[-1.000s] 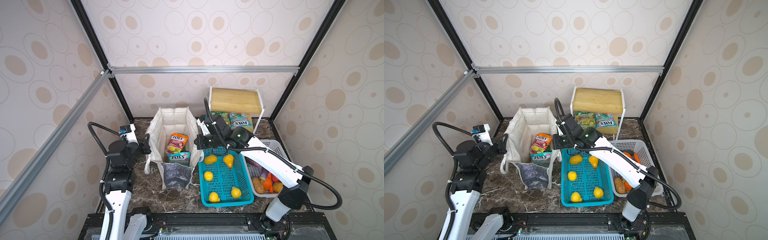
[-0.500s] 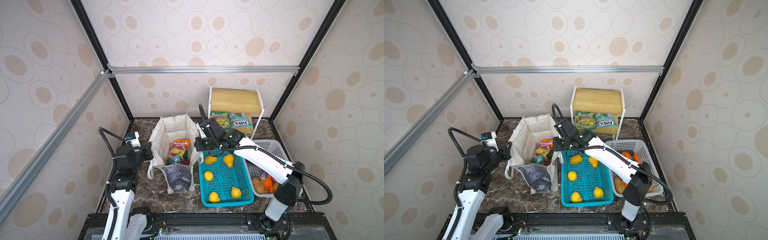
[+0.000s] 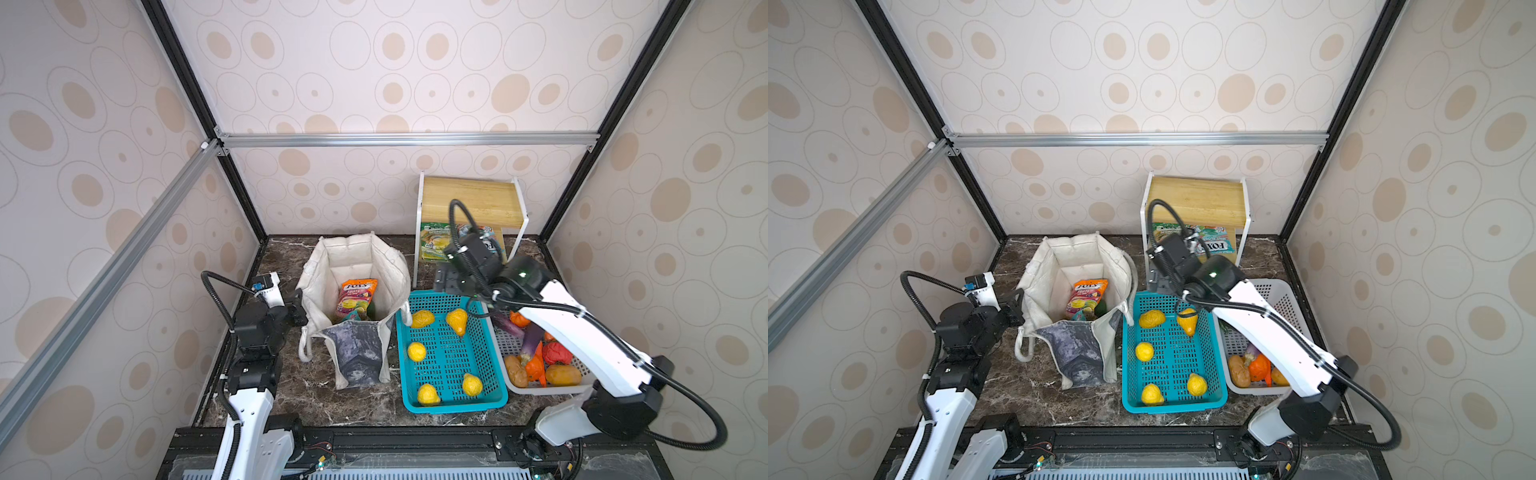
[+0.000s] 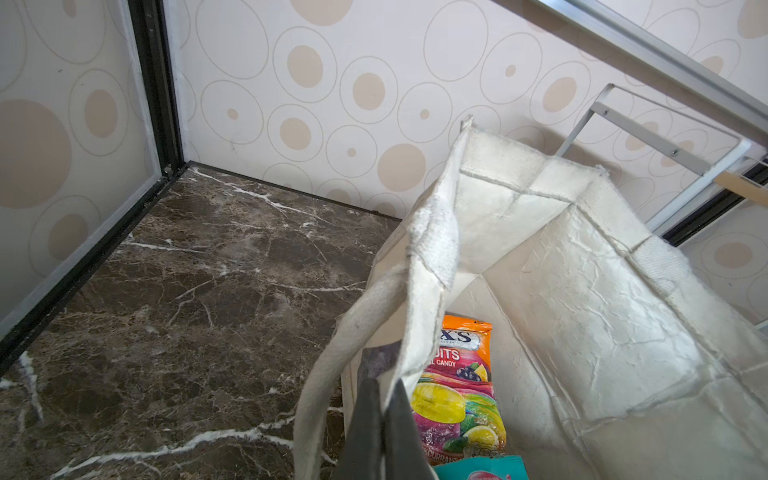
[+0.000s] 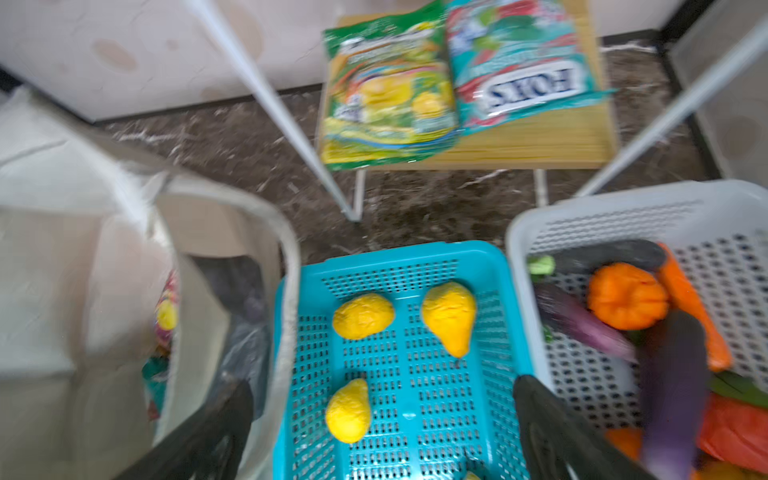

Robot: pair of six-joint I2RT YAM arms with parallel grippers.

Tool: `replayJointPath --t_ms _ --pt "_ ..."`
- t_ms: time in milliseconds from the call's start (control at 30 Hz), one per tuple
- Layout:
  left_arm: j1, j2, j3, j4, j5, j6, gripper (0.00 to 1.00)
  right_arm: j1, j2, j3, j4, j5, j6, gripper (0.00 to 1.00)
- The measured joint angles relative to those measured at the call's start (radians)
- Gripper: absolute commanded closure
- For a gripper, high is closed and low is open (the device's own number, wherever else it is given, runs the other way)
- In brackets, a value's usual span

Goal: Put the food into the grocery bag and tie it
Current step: 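Move the right gripper over the white vegetable basket, then grasp the long purple eggplant in the white basket with the right gripper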

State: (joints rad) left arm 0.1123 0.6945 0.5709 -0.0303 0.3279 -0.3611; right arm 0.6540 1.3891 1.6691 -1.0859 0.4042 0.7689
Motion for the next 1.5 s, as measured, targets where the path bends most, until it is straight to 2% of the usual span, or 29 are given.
replayJointPath --t_ms 133,233,333,433,633,867,1000,1200,1500 --pt "0.0 -0.007 -0.004 0.0 -0.002 0.007 1.0 -0.328 -0.164 -0.248 0.041 -0.227 -0.038 0.0" --pt "0.0 -0.016 -0.006 -0.001 -0.001 0.009 1.0 -0.461 -0.232 -0.448 0.06 -0.34 -0.082 0.0" --pt "0.0 -0.019 -0.006 0.0 -0.001 0.01 1.0 -0.492 -0.24 -0.535 0.043 -0.358 -0.12 0.0" --pt "0.0 -0.019 -0.006 0.0 0.0 0.01 1.0 -0.522 -0.23 -0.544 0.022 -0.362 -0.14 0.0" --pt "0.0 -0.022 -0.008 -0.001 0.003 0.01 1.0 -0.567 -0.225 -0.563 -0.013 -0.29 -0.129 0.0" --pt "0.0 -0.027 -0.011 0.0 0.006 0.01 1.0 -0.705 -0.228 -0.652 0.014 -0.303 -0.118 0.04" --pt "0.0 -0.027 -0.011 0.0 0.007 0.01 1.0 -0.755 -0.193 -0.696 0.062 -0.335 -0.111 0.1" --pt "0.0 -0.027 -0.012 0.0 0.007 0.01 1.0 -0.795 -0.122 -0.753 0.159 -0.41 -0.102 0.27" --pt "0.0 -0.038 -0.015 -0.001 0.005 0.01 1.0 -0.825 -0.084 -0.807 0.267 -0.468 -0.106 0.39"
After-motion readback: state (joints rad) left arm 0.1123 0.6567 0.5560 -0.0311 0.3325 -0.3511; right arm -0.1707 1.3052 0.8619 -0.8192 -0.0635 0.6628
